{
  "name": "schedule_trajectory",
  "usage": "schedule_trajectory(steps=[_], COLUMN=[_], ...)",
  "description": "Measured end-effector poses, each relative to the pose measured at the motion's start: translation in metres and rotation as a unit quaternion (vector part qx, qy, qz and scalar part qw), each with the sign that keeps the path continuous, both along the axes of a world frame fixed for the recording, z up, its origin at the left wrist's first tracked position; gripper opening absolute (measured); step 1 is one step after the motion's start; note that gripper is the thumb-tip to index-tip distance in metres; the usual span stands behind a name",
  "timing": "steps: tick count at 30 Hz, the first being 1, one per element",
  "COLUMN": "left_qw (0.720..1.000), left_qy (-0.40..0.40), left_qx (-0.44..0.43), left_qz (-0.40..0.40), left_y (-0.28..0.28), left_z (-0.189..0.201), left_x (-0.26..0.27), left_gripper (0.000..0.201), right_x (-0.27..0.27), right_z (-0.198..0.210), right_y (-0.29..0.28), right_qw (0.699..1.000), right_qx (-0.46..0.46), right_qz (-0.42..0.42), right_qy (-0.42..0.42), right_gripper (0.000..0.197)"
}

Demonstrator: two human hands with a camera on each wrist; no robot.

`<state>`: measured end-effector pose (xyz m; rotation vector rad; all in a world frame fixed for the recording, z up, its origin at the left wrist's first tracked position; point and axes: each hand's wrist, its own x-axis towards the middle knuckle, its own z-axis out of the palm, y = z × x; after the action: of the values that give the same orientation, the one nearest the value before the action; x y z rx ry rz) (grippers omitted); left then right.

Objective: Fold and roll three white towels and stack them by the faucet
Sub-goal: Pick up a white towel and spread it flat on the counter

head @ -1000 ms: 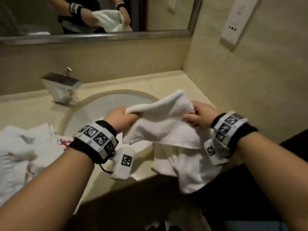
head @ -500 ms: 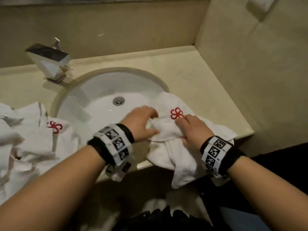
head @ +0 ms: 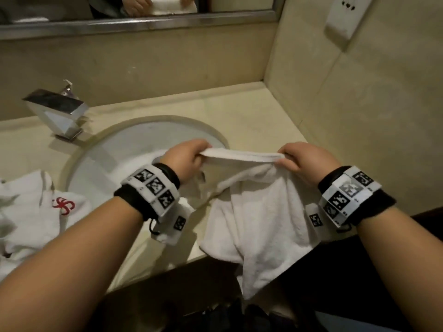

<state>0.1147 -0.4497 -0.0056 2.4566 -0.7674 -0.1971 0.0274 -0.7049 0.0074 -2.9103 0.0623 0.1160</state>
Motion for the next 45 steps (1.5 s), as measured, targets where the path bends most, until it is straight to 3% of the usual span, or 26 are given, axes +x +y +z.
schedule_trajectory(steps=[2,6,10,11,13,15,17,19,22,25,27,29,31,34,36,38,41,45], left_qw=[0.998,0.992,0.99,0.989,0.989,0.988,0.985,0.986,0.989,0.986,0.979,0.974,0.974,0.96,0.947,0.943,0.948,0.947], left_qy=[-0.039,-0.072,-0.11,-0.117,-0.12,-0.11,-0.109,-0.114,-0.136,-0.124,-0.1,-0.085,-0.084,-0.109,-0.115,-0.113,-0.069,0.029], left_qx=[-0.039,-0.102,-0.083,-0.08,-0.087,-0.111,-0.134,-0.122,-0.032,0.101,0.17,0.186,0.127,-0.024,-0.125,-0.163,-0.169,-0.141], left_qz=[-0.013,-0.017,-0.039,-0.035,-0.018,-0.009,0.001,0.018,0.051,0.056,0.061,0.102,0.17,0.257,0.274,0.267,0.259,0.287], left_y=[-0.001,-0.02,-0.021,-0.016,-0.004,0.004,0.007,0.015,0.039,0.061,0.068,0.074,0.078,0.081,0.081,0.082,0.081,0.066], left_z=[0.033,0.09,0.123,0.126,0.13,0.134,0.137,0.137,0.128,0.107,0.093,0.084,0.084,0.099,0.116,0.128,0.112,0.038], left_x=[0.007,0.015,0.017,0.019,0.022,0.023,0.024,0.028,0.042,0.053,0.061,0.068,0.076,0.097,0.114,0.135,0.169,0.215], left_gripper=[0.024,0.02,0.021,0.022,0.021,0.019,0.018,0.018,0.021,0.026,0.027,0.021,0.02,0.024,0.021,0.018,0.01,0.01], right_x=[0.0,0.008,0.037,0.041,0.046,0.048,0.051,0.051,0.045,0.05,0.062,0.076,0.091,0.118,0.135,0.155,0.187,0.235], right_z=[0.003,0.019,0.043,0.046,0.048,0.038,0.014,-0.007,-0.014,0.009,0.038,0.07,0.102,0.147,0.165,0.169,0.14,0.049], right_y=[0.0,0.048,0.08,0.078,0.071,0.07,0.071,0.061,0.015,-0.026,-0.039,-0.046,-0.051,-0.059,-0.064,-0.069,-0.071,-0.071], right_qw=[1.0,0.985,0.966,0.962,0.958,0.978,0.997,0.996,0.983,0.977,0.971,0.94,0.898,0.866,0.859,0.866,0.896,0.94], right_qx=[0.005,0.154,0.205,0.218,0.244,0.187,0.082,0.011,-0.064,-0.047,0.026,0.132,0.219,0.238,0.227,0.159,0.125,0.107], right_qz=[-0.005,0.052,0.025,0.009,-0.015,-0.032,-0.006,-0.028,-0.117,-0.199,-0.229,-0.26,-0.276,-0.267,-0.257,-0.263,-0.25,-0.267], right_qy=[0.008,-0.065,-0.154,-0.166,-0.15,-0.083,0.011,0.09,0.127,0.063,-0.059,-0.178,-0.265,-0.35,-0.38,-0.394,-0.345,-0.185], right_gripper=[0.032,0.056,0.022,0.024,0.05,0.061,0.033,0.017,0.022,0.024,0.018,0.019,0.026,0.03,0.032,0.034,0.034,0.029])
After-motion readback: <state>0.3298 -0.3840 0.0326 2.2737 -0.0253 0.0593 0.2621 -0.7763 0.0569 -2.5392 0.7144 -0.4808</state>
